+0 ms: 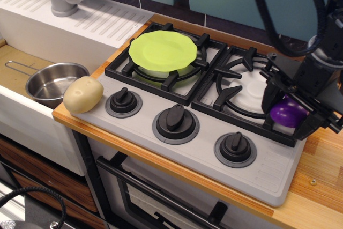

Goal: Put eggplant on plate and largepotato in pot or pan in sink

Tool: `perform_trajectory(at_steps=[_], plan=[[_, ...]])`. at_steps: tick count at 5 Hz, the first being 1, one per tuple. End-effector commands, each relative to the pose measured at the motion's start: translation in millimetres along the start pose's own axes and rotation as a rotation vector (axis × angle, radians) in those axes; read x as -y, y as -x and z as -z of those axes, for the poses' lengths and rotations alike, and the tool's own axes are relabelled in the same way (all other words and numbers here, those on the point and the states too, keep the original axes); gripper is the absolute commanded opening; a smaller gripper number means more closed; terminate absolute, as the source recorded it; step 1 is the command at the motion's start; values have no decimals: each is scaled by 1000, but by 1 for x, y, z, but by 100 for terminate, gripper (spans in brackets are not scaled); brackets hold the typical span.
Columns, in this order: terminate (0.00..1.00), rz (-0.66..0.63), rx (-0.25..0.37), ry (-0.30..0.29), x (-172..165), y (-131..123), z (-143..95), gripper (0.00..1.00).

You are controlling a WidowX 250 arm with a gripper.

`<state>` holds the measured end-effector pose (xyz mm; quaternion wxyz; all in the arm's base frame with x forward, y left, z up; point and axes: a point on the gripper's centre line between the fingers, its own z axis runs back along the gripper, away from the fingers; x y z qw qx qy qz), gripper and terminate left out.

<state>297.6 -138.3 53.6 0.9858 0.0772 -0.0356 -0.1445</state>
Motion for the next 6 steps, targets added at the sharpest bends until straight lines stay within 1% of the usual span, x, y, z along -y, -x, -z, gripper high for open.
perform_trajectory(at_steps=[1,2,3,4,5,6], plan=[[0,21,119,41,-22,-24,-43,0],[0,88,138,45,-53,-26,-39,0],[0,150,139,33,-85,-25,-39,0],[0,175,147,23,-108,-16,-38,0],[0,210,148,15,-129,1,-42,0],[0,231,157,8,-141,12,-44,0]])
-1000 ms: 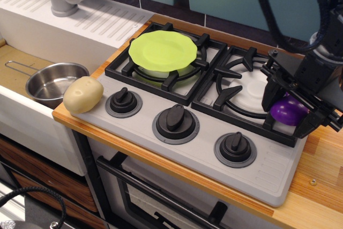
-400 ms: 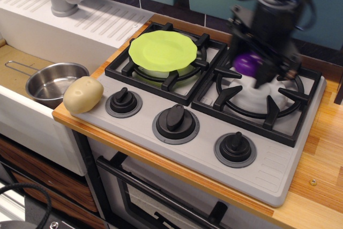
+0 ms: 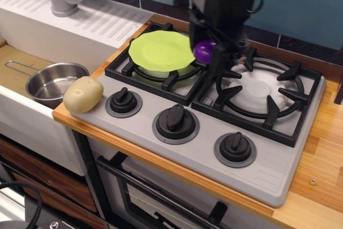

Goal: Put eggplant on plate and largepotato in pot or pan in sink

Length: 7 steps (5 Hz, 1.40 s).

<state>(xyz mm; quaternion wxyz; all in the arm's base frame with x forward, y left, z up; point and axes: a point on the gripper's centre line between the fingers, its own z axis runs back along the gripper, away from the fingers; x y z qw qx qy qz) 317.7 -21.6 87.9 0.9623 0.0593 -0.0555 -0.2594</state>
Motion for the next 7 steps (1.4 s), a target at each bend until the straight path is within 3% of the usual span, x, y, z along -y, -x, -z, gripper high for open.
perform_trajectory(at_steps=[1,2,4,7], plan=[[0,42,116,-42,-29,5,-28,0],[0,56,141,-37,-43,-13,-16,0],[0,140,174,-35,-82,-24,-2,0],[0,126,116,-48,-97,-20,-10,0]])
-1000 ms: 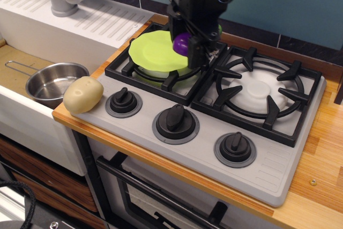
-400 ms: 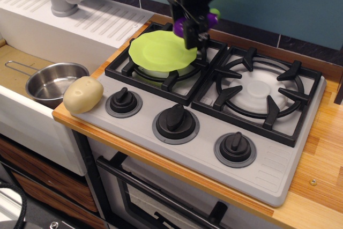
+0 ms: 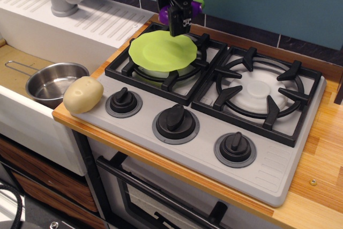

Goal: Put eggplant on plate and largepotato in pot or pan in sink

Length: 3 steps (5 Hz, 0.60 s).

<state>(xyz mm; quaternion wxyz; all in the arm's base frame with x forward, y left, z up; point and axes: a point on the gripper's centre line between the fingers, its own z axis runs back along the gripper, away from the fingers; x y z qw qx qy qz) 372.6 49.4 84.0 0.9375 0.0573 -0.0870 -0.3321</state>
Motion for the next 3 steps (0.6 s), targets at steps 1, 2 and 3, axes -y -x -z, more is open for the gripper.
perform_trajectory(at_steps=[1,2,3], plan=[[0,-25,25,-36,-9,-5,-30,0],[0,-27,35,-24,-4,-1,-30,100],[0,-20,46,-32,1,1,-29,100]])
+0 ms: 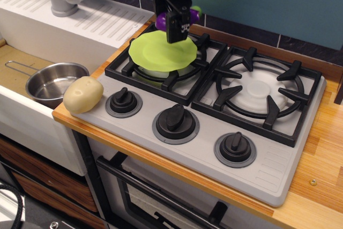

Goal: Put eggplant on plate and largepotato in pot or pan in sink

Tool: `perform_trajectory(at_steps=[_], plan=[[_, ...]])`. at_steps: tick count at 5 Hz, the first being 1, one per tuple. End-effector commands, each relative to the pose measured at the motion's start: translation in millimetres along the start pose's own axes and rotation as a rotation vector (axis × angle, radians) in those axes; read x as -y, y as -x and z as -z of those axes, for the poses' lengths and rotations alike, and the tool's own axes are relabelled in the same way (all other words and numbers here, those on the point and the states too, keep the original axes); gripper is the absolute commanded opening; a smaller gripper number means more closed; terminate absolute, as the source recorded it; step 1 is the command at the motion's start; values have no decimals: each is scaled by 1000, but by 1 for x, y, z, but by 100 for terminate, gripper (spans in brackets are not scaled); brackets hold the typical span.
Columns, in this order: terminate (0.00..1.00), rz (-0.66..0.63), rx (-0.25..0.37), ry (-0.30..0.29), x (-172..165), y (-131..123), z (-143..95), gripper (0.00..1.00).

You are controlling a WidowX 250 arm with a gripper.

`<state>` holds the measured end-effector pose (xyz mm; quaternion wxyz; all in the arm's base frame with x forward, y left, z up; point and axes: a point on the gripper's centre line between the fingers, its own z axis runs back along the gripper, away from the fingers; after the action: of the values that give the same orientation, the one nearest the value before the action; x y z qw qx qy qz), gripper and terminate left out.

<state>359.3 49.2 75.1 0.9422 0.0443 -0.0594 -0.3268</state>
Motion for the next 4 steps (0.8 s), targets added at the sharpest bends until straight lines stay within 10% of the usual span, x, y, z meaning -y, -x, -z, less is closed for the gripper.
perform_trajectory(at_steps=[1,4], plan=[[0,-12,94,-74,-1,-9,-36,100],[0,-76,-95,-22,17,-19,-63,100]])
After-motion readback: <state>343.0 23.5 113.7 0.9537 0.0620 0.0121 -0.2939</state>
